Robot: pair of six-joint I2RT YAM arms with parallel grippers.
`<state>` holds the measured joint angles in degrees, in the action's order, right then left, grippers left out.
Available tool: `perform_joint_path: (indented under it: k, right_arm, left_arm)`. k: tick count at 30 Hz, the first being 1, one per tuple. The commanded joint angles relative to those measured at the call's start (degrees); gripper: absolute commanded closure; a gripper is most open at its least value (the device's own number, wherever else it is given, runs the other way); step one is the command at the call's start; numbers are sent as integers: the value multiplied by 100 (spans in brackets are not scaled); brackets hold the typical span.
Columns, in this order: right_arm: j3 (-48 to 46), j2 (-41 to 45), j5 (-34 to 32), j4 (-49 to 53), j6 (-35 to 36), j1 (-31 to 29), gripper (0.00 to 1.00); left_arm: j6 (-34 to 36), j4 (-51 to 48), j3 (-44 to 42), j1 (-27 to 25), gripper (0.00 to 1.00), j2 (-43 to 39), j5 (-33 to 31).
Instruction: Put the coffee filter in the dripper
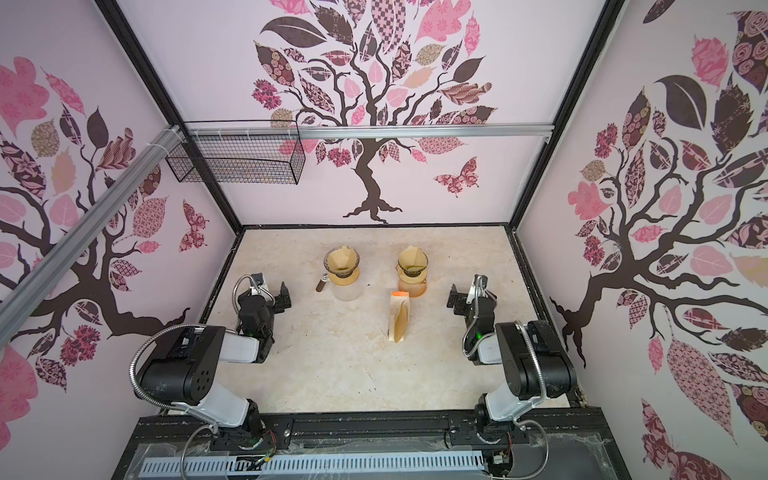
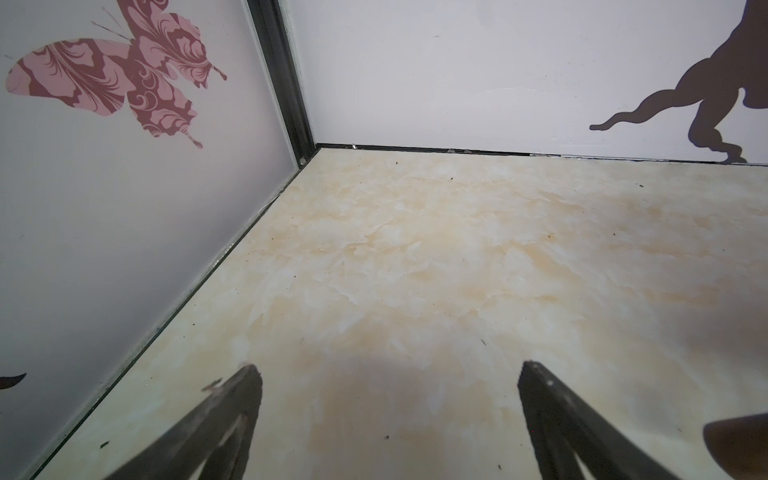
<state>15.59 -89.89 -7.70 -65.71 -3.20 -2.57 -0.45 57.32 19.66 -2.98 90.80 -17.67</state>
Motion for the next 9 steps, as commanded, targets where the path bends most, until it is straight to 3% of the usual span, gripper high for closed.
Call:
perform_joint_path:
  k: [1,5,9]
  right_arm:
    - [67,27,-50,-82,65,-31,0]
    - [67,32,-48,-82,59,-27,0]
    - [67,31,-51,-80,65,-32,0]
  left_arm:
    - [-32,83,0,26,2,25,36]
    - [-163,-474,243,312,2,4,737]
    - [77,-79,26,220,2,-16,1037]
